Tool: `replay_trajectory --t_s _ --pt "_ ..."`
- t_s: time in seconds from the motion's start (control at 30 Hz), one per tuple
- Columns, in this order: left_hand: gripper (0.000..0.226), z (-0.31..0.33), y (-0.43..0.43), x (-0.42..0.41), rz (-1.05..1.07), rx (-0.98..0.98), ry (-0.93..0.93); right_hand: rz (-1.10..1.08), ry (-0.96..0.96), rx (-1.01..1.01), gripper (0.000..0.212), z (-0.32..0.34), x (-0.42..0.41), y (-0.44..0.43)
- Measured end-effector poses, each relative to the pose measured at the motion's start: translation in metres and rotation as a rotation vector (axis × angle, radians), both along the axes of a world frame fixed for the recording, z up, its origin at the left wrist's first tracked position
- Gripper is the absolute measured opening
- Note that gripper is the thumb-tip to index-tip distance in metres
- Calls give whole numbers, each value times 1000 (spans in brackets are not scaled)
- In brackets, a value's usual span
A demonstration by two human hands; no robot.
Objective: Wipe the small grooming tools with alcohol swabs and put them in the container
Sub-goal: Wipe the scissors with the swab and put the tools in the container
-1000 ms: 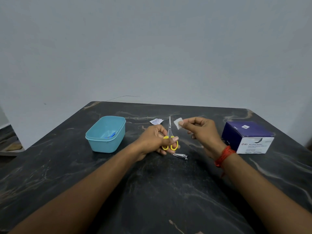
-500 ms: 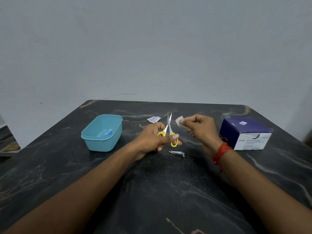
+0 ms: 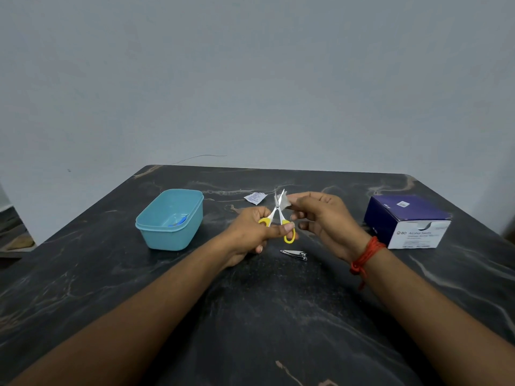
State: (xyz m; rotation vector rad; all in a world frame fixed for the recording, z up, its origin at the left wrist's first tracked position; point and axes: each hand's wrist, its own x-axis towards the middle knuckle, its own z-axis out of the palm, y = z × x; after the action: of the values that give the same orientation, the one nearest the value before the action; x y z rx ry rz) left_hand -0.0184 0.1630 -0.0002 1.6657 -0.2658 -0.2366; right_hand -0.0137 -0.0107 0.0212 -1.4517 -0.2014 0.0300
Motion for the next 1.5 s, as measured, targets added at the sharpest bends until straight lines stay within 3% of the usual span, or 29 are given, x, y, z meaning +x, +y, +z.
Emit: replay_trajectory --t_s 0.2,0.3,0.47,0.87,1.1,1.27,1.5 --pt "27 1 4 -1 -67 -12 41 111 19 54 28 -3 5 -6" --pt "28 1 4 -1 -111 21 24 57 8 10 38 -6 5 -4" --pt "30 3 3 -4 -167 31 30 -50 -14 41 21 -10 8 -3" --pt "15 4 -1 0 -71 -328 140 -162 -31 93 25 -6 12 -7" --pt "16 4 -1 0 -101 -336 142 -220 -40 125 30 -4 12 -9" --pt "14 -2 -2 4 -76 -368 137 -186 -57 -22 37 -2 6 -5" --pt "17 -3 -3 6 -57 -341 142 -267 -96 38 39 4 4 -7"
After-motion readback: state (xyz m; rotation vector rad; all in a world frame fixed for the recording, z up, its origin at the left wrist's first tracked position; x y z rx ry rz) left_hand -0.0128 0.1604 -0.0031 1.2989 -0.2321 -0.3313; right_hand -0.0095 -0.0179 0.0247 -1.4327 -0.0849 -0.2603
